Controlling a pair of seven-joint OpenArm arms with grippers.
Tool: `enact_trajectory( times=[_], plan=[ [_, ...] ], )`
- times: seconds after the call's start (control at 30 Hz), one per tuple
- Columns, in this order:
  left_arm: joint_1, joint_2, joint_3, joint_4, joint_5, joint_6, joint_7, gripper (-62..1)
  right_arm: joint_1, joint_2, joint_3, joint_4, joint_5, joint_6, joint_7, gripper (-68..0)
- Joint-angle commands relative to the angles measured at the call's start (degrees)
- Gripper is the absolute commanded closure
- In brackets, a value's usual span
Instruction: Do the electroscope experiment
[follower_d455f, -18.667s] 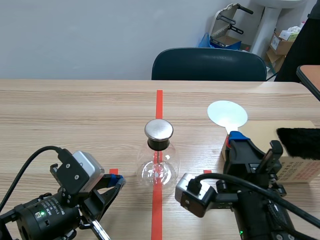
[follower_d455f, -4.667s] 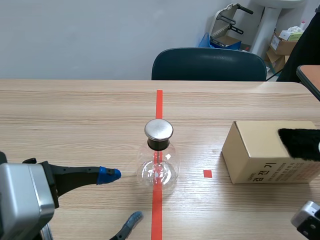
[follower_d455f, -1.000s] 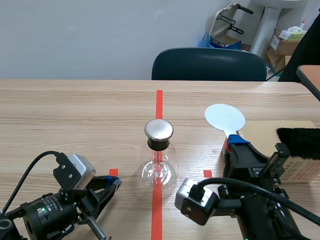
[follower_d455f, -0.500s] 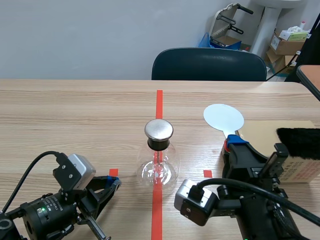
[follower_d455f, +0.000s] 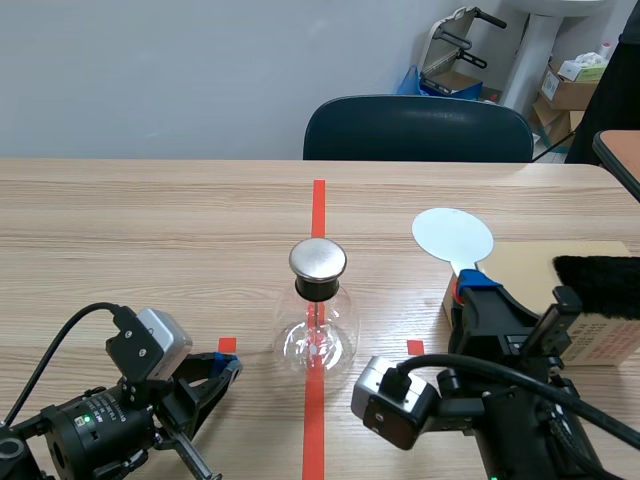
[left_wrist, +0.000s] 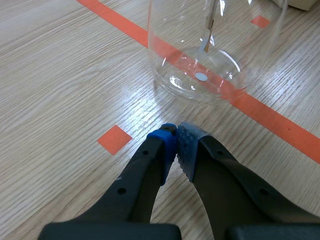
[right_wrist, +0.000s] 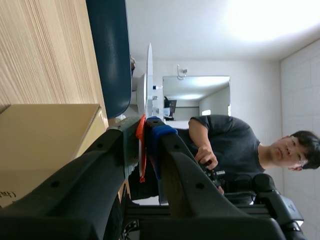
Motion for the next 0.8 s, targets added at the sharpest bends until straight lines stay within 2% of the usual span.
enact_trajectory(
  times=[0.0,0.77],
  plan=[
    [-0.17,0.15,0.09,0.72,-0.37,-0.13,-0.79,-4.0,0.15,0.74,0.39,0.90,-0.20,-0.61,-0.17,-1.1],
    [-0.17,0.15,0.09,0.72,-0.37,-0.13,-0.79,-4.0,0.17,0.76,0.39,0.90,-0.20,-0.61,-2.71,-1.1]
  ],
)
